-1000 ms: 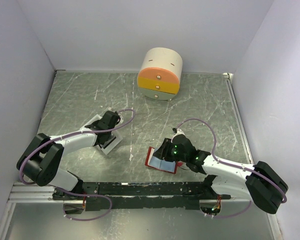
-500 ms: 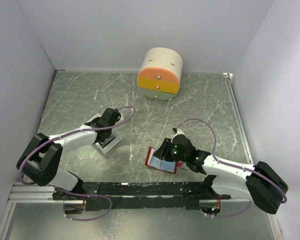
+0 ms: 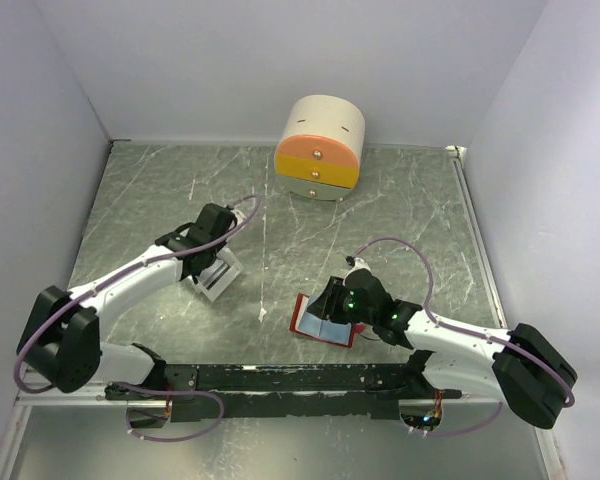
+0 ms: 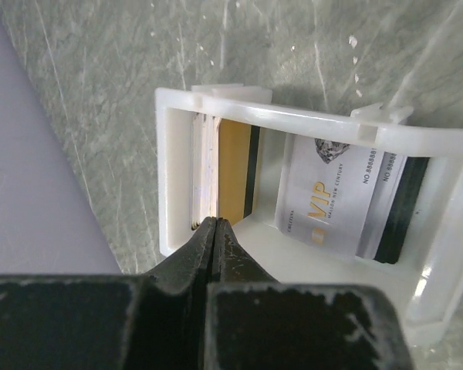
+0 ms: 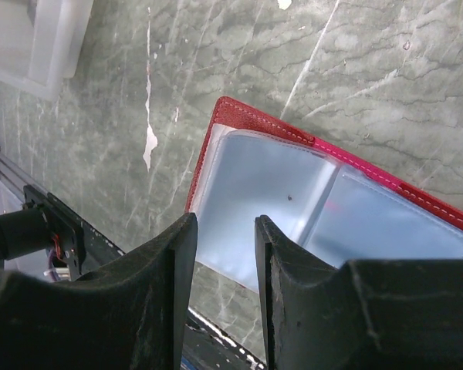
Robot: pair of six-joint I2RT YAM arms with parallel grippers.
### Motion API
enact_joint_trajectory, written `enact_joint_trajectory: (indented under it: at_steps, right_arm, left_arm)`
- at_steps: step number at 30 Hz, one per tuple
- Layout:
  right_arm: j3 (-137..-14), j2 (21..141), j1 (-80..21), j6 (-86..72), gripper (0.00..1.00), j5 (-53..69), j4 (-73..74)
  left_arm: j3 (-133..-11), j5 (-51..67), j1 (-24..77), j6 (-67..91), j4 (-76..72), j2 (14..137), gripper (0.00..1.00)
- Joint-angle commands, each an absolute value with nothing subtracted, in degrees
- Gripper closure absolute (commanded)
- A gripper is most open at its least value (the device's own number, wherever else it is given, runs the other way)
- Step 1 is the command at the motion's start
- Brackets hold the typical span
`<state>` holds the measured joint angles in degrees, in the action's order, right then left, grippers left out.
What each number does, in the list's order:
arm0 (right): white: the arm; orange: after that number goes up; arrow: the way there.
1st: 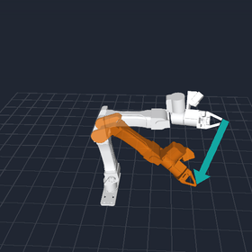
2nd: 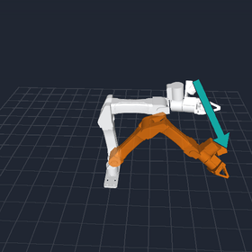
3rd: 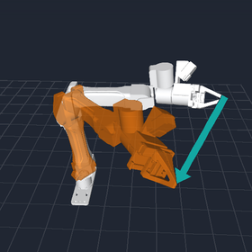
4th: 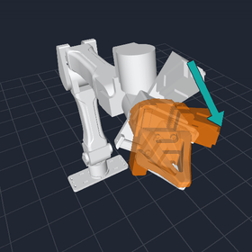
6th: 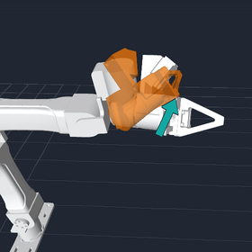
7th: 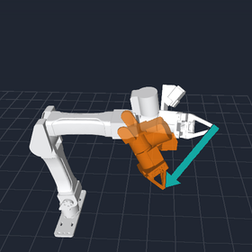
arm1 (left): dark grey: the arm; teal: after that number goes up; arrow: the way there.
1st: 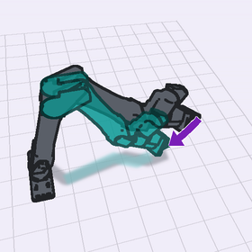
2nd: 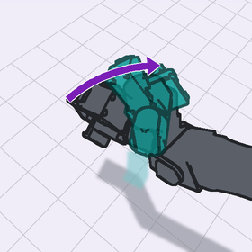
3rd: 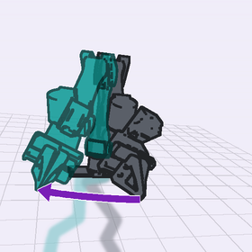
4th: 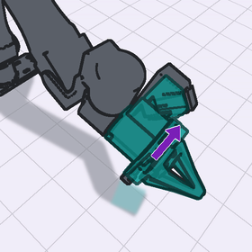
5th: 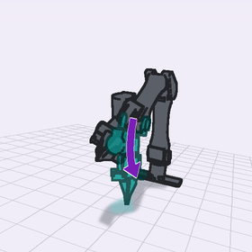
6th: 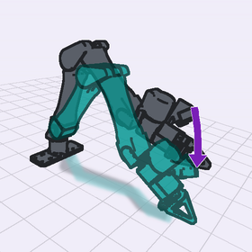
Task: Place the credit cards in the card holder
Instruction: Pick up the credit card from the storage box, then insert the credit card into the card holder.
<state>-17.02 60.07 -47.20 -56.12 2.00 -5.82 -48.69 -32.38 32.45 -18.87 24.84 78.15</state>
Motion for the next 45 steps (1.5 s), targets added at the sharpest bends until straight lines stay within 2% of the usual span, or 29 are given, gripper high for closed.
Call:
enact_joint_trajectory:
  at_steps: [1,14,18,23,34,37,45]
  right_arm:
    - [-17.3,60.5,-47.0,-56.0,0.64,1.8,-5.7]
    - [-20.3,56.2,-47.0,-55.6,0.64,0.1,4.8]
    - [-22.9,56.1,-47.0,-54.5,0.64,-1.6,10.2]
    - [-25.3,57.1,-47.0,-53.2,0.64,-4.9,14.0]
    - [-30.5,61.0,-47.0,-54.3,0.65,-10.0,20.8]
    - [-31.3,60.5,-47.0,-55.3,0.66,-11.4,25.0]
    - [-30.0,58.5,-47.0,-58.1,0.66,-15.8,32.1]
  left_arm:
    - [-51.9,-27.9,32.3,-13.7,30.5,73.4,0.93]
    - [-55.0,-11.7,32.3,3.2,28.0,56.2,0.93]
    - [-58.8,-6.0,32.3,14.7,30.7,56.5,0.93]
    - [-62.0,11.2,32.4,24.4,33.2,61.7,0.93]
    - [-41.4,29.9,33.6,45.3,7.0,56.2,0.93]
    - [-40.5,30.3,36.8,46.7,4.6,58.6,0.93]
    - [-44.6,19.8,52.8,48.8,-2.5,72.1,0.93]
